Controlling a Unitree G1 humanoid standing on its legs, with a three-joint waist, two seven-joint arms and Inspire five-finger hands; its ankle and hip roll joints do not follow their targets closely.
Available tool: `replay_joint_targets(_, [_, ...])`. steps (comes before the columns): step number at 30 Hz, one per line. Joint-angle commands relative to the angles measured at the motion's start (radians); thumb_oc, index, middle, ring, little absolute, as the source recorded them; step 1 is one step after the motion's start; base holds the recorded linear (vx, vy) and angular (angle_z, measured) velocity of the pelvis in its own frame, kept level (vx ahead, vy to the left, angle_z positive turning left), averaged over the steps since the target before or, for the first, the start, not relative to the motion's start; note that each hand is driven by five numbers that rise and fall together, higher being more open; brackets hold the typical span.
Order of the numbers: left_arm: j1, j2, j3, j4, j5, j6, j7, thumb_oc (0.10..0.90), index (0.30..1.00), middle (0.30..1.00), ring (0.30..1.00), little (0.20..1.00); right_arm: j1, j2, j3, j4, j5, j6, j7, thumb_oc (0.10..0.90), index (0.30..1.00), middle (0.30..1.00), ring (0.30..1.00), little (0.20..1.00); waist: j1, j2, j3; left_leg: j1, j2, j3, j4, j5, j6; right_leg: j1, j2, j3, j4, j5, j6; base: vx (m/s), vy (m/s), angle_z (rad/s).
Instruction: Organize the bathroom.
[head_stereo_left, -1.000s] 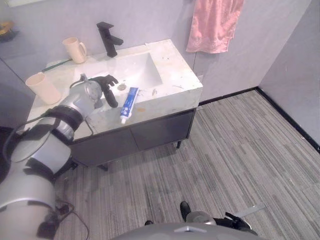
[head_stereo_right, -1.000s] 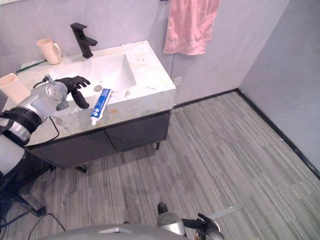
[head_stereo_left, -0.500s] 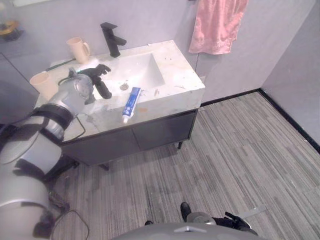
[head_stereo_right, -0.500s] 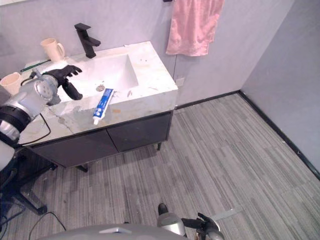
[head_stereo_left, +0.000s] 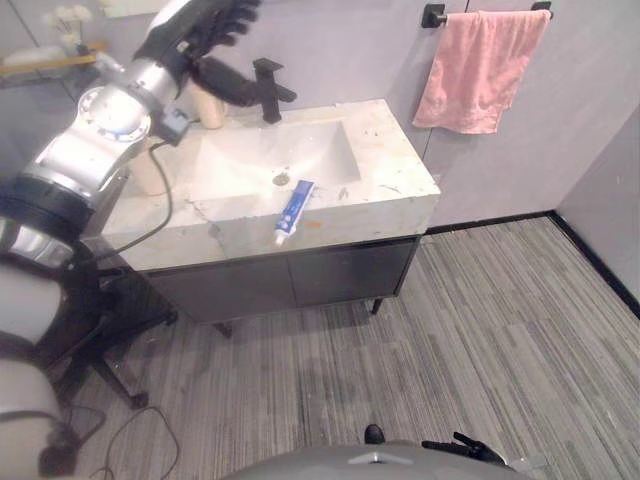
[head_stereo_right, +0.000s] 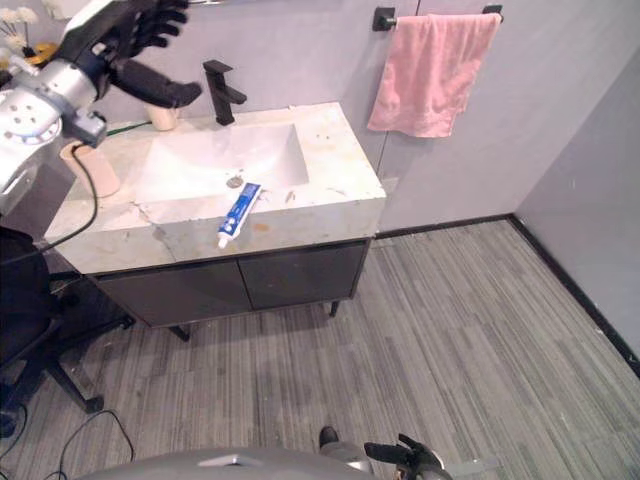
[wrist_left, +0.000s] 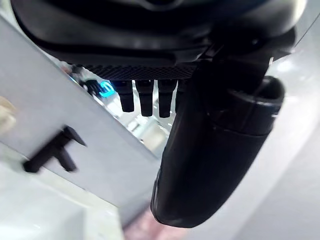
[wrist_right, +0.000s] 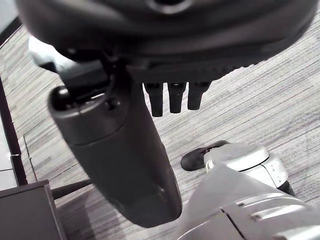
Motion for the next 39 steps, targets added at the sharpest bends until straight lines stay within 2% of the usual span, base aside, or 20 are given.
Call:
replay_joint_targets(1, [-0.109,0.006,0.141,-0.053,-0.251,0.031,-0.078,0.800,0.900,0.900,0.900,0.900,-0.032,-0.068,-0.039,0.054,-0.020,-0.013,0.012,0.800,0.900,0.900,0.900,0.900,-0.008,0.028,-0.033,-0.004,-0.055,0.003,0.018,-0.023,0.054,0.046,0.033,-0.024,0.050,-0.094,0.001,-0.01,0.009,0.03])
replay_joint_targets(3, [-0.038,-0.038,0.184,-0.136,-0.286,0.043,-0.054,0.800,0.900,0.900,0.900,0.900,-0.036,-0.067,-0.044,0.059,-0.034,-0.009,0.017,0.800,0.900,0.900,0.900,0.900,-0.006,0.024,-0.032,-0.002,-0.054,0.000,0.017,-0.021,0.052,0.048,0.034,-0.025,0.049,-0.094,0.000,0.00,0.000,0.00])
replay_joint_targets(6, [0.046,-0.105,0.246,-0.224,-0.259,0.039,-0.009,0.800,0.900,0.900,0.900,0.900,-0.035,-0.057,-0.035,0.051,-0.035,-0.001,0.008,0.800,0.900,0.900,0.900,0.900,-0.005,0.017,-0.032,-0.008,-0.053,-0.002,0.020,-0.013,0.051,0.044,0.035,-0.027,0.052,-0.088,-0.002,-0.03,0.001,0.01])
replay_joint_targets(7, [0.092,-0.149,0.288,-0.257,-0.212,0.032,-0.013,0.800,0.900,0.900,0.900,0.900,-0.032,-0.048,-0.028,0.042,-0.036,0.005,-0.001,0.800,0.900,0.900,0.900,0.900,-0.005,0.011,-0.033,-0.010,-0.052,-0.003,0.019,-0.012,0.050,0.042,0.035,-0.029,0.052,-0.088,-0.003,-0.04,0.003,-0.01])
replay_joint_targets(10, [0.148,-0.201,0.331,-0.331,-0.206,0.053,-0.022,0.800,0.900,0.900,0.900,0.900,-0.028,-0.036,-0.022,0.037,-0.036,0.005,-0.011,0.800,0.900,0.900,0.900,0.900,-0.003,0.004,-0.032,-0.005,-0.050,-0.007,0.017,-0.015,0.049,0.046,0.034,-0.034,0.053,-0.093,-0.002,0.00,0.000,0.00])
replay_joint_targets(11, [0.193,-0.247,0.357,-0.380,-0.178,0.066,-0.066,0.800,0.900,0.900,0.900,0.900,-0.027,-0.025,-0.019,0.028,-0.032,0.009,-0.021,0.800,0.900,0.900,0.900,0.900,-0.001,-0.003,-0.029,-0.014,-0.048,-0.007,0.020,-0.010,0.049,0.038,0.033,-0.037,0.058,-0.087,-0.005,0.00,0.000,0.00])
replay_joint_targets(13, [0.244,-0.305,0.374,-0.450,-0.192,0.122,-0.092,0.800,0.900,0.900,0.900,0.900,-0.027,-0.017,-0.010,0.018,-0.022,0.013,-0.032,0.800,0.900,0.900,0.900,0.900,0.002,-0.010,-0.026,-0.016,-0.047,-0.009,0.021,-0.009,0.052,0.034,0.032,-0.042,0.061,-0.086,-0.007,-0.03,-0.005,0.00])
replay_joint_targets(14, [0.254,-0.315,0.372,-0.457,-0.190,0.126,-0.099,0.800,0.900,0.900,0.900,0.900,-0.027,-0.015,-0.009,0.017,-0.018,0.014,-0.035,0.800,0.900,0.900,0.900,0.900,0.002,-0.010,-0.025,-0.010,-0.047,-0.011,0.018,-0.015,0.052,0.040,0.032,-0.043,0.059,-0.092,-0.006,0.00,0.000,0.00])
replay_joint_targets(15, [0.290,-0.360,0.363,-0.491,-0.227,0.185,-0.125,0.800,0.900,0.900,0.900,0.900,-0.030,-0.004,0.001,0.008,-0.005,0.016,-0.048,0.800,0.900,0.900,0.900,0.900,0.004,-0.015,-0.022,-0.017,-0.045,-0.009,0.021,-0.008,0.053,0.032,0.031,-0.047,0.062,-0.084,-0.009,0.00,-0.011,0.04])
replay_joint_targets(18, [0.345,-0.419,0.338,-0.513,-0.204,0.260,-0.152,0.800,0.900,0.900,0.900,0.900,-0.033,0.008,0.008,-0.002,0.006,0.014,-0.064,0.800,0.900,0.900,0.900,0.900,0.004,-0.016,-0.015,-0.012,-0.046,-0.013,0.017,-0.011,0.055,0.038,0.031,-0.051,0.058,-0.085,-0.009,-0.01,-0.011,0.07])
replay_joint_targets(20, [0.378,-0.455,0.313,-0.491,-0.154,0.280,-0.151,0.800,0.900,0.900,0.900,0.900,-0.034,0.016,0.013,-0.010,0.008,0.014,-0.077,0.800,0.900,0.900,0.900,0.900,0.002,-0.017,-0.014,-0.012,-0.047,-0.013,0.016,-0.011,0.056,0.038,0.031,-0.052,0.054,-0.081,-0.007,0.00,0.000,0.00])
replay_joint_targets(29, [0.513,-0.533,0.245,-0.422,-0.127,0.406,-0.167,0.800,0.900,0.900,0.900,0.900,-0.030,0.012,0.015,-0.018,-0.003,0.022,-0.081,0.800,0.900,0.900,0.900,0.900,0.000,-0.015,-0.002,-0.017,-0.050,-0.009,0.019,-0.011,0.059,0.035,0.027,-0.053,0.045,-0.072,-0.003,0.00,0.000,0.00])
replay_joint_targets(33, [0.547,-0.537,0.248,-0.402,0.002,0.384,-0.084,0.800,0.900,0.900,0.900,0.900,-0.022,0.012,0.014,-0.029,0.009,0.011,-0.081,0.800,0.900,0.900,0.900,0.900,0.002,-0.017,0.000,-0.019,-0.052,-0.010,0.016,-0.012,0.064,0.033,0.027,-0.052,0.040,-0.068,-0.001,0.00,0.000,0.00])
replay_joint_targets(39, [0.572,-0.534,0.269,-0.356,0.063,0.363,-0.022,0.800,0.900,0.900,0.900,0.900,-0.009,0.013,0.012,-0.035,0.006,0.009,-0.076,0.800,0.900,0.900,0.900,0.900,0.000,-0.022,0.000,-0.018,-0.053,-0.007,0.012,-0.011,0.065,0.034,0.028,-0.049,0.034,-0.063,0.002,0.01,0.001,0.00])
